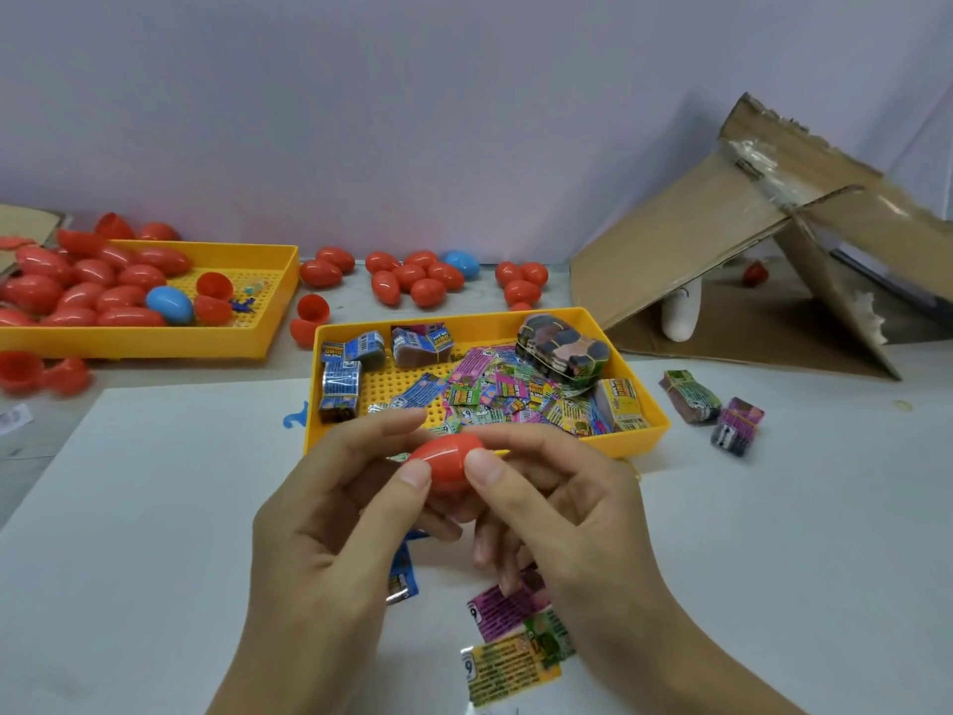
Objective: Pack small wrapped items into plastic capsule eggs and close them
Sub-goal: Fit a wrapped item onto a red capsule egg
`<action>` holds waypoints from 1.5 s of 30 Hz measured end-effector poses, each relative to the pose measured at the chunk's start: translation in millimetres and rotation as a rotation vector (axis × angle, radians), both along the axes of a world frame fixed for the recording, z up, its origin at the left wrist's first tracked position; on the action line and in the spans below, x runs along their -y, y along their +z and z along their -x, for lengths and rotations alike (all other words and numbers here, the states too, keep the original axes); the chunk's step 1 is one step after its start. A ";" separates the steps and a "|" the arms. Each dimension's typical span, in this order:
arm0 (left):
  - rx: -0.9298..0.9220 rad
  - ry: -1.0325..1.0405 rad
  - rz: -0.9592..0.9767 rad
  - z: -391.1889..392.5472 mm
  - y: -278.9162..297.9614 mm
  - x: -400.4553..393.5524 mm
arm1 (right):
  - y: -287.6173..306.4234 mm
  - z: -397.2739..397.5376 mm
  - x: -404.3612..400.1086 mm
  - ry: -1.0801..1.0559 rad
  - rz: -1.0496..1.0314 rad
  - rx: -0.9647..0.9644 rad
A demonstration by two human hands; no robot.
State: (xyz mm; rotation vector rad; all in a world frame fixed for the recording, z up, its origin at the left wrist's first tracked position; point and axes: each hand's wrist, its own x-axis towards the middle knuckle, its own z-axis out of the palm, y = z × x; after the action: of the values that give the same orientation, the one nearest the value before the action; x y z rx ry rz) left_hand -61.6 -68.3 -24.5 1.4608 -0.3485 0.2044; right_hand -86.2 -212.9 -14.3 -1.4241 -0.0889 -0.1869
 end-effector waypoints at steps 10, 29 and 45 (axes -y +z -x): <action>-0.108 -0.011 0.066 -1.8 4.9 2.9 | -3.9 -0.8 -0.7 0.001 0.066 0.042; 0.035 -0.019 -0.059 1.5 0.3 0.1 | 0.0 -1.3 -2.1 -0.021 0.005 -0.004; -0.035 0.069 0.013 2.3 5.7 8.4 | -4.5 0.8 0.0 -0.064 0.066 0.061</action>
State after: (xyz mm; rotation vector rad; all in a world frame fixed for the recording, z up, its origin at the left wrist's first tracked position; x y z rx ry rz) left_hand -63.9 -76.7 -18.8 1.4629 -0.2676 0.2360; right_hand -87.0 -212.8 -18.8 -1.4886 -0.0999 -0.2825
